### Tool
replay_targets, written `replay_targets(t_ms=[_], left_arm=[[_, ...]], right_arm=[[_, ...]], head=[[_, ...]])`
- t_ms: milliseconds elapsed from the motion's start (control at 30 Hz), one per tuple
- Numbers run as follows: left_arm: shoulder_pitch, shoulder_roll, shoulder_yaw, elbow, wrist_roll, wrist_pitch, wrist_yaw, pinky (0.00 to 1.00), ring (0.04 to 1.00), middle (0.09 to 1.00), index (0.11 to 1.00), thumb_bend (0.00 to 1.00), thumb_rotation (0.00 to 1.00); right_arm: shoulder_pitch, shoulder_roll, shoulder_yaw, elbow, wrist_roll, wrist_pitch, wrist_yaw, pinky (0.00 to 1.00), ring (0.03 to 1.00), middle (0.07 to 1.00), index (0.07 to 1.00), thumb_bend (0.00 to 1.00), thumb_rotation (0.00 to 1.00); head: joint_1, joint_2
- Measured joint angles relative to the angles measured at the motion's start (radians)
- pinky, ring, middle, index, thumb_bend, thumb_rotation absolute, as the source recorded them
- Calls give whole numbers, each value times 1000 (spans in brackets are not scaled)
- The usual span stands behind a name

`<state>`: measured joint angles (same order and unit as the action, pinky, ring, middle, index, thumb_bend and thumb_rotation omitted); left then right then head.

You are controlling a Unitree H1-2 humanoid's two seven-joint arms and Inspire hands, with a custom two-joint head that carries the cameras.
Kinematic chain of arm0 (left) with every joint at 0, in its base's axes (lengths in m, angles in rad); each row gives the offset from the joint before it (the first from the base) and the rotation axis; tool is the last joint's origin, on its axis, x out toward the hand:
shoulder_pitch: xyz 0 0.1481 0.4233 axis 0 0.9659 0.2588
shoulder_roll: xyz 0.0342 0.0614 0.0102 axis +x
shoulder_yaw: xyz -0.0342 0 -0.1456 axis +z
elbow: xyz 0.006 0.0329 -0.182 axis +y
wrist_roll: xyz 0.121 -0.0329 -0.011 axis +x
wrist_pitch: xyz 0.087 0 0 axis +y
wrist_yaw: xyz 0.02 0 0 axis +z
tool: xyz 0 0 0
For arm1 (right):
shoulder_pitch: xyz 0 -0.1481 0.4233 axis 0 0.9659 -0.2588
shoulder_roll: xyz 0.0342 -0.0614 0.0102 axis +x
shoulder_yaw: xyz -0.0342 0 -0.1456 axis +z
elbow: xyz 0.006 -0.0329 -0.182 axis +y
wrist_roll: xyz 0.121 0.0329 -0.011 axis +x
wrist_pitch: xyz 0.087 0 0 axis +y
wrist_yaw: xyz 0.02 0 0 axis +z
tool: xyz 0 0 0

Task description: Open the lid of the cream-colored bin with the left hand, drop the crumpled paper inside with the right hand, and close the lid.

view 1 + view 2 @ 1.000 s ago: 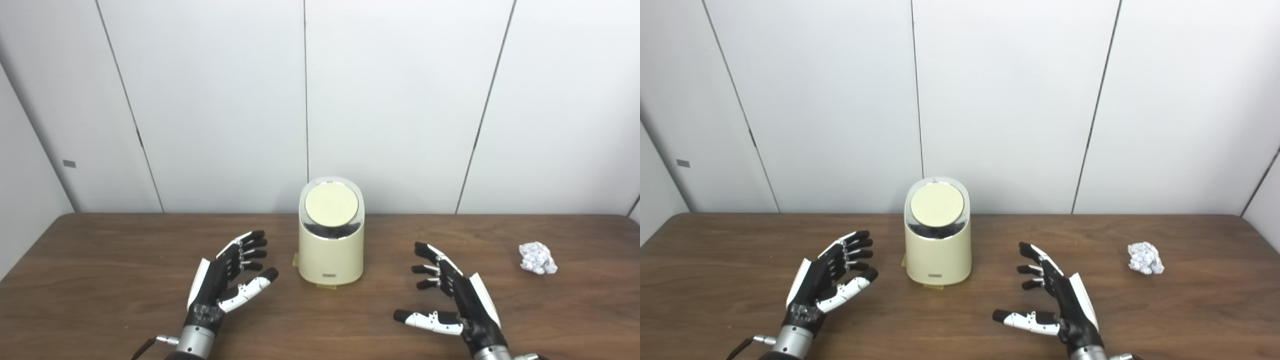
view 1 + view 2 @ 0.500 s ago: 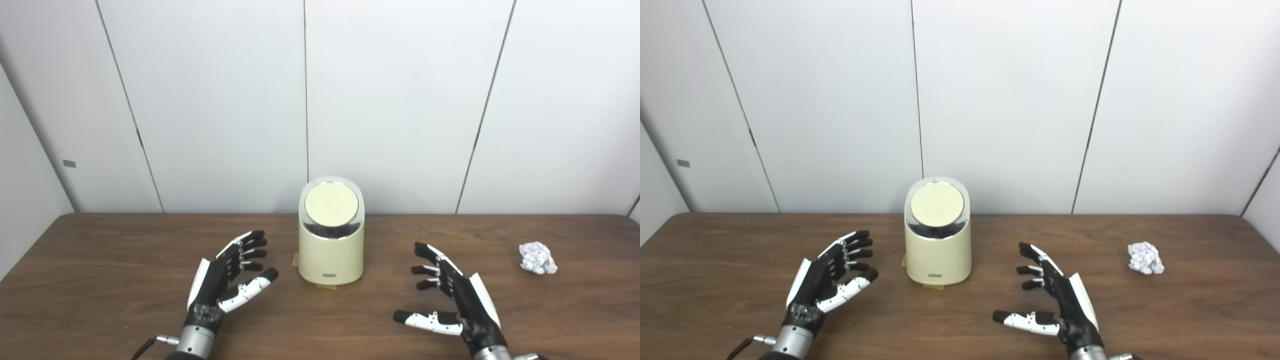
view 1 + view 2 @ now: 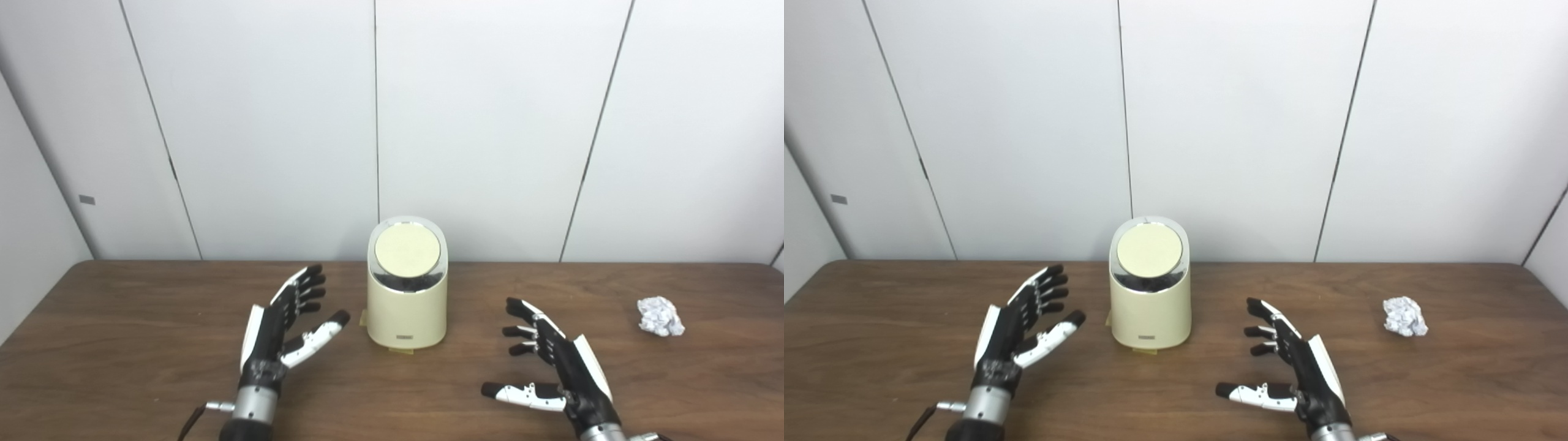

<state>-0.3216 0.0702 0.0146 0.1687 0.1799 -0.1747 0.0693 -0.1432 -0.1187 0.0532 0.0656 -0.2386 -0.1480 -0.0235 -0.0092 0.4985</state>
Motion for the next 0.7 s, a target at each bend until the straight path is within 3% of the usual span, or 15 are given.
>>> replay_targets(t_ms=[167, 467, 700], left_arm=[[-127, 18, -7, -3, -3, 35, -9, 730, 895, 925, 991, 781, 341], [-200, 23, -37, -3, 33, 146, -28, 862, 945, 961, 1000, 888, 403], [-262, 46, -92, -2, 125, 211, -36, 966, 991, 987, 1000, 928, 442]], right_arm=[[-2, 0, 1, 1, 0, 0, 2, 623, 751, 867, 872, 801, 193], [-8, -3, 0, 10, 1, 0, 3, 622, 749, 870, 871, 807, 198], [-10, -3, 1, 12, 1, 0, 4, 623, 749, 868, 871, 801, 190]], head=[[6, -3], [6, -3], [0, 0]])
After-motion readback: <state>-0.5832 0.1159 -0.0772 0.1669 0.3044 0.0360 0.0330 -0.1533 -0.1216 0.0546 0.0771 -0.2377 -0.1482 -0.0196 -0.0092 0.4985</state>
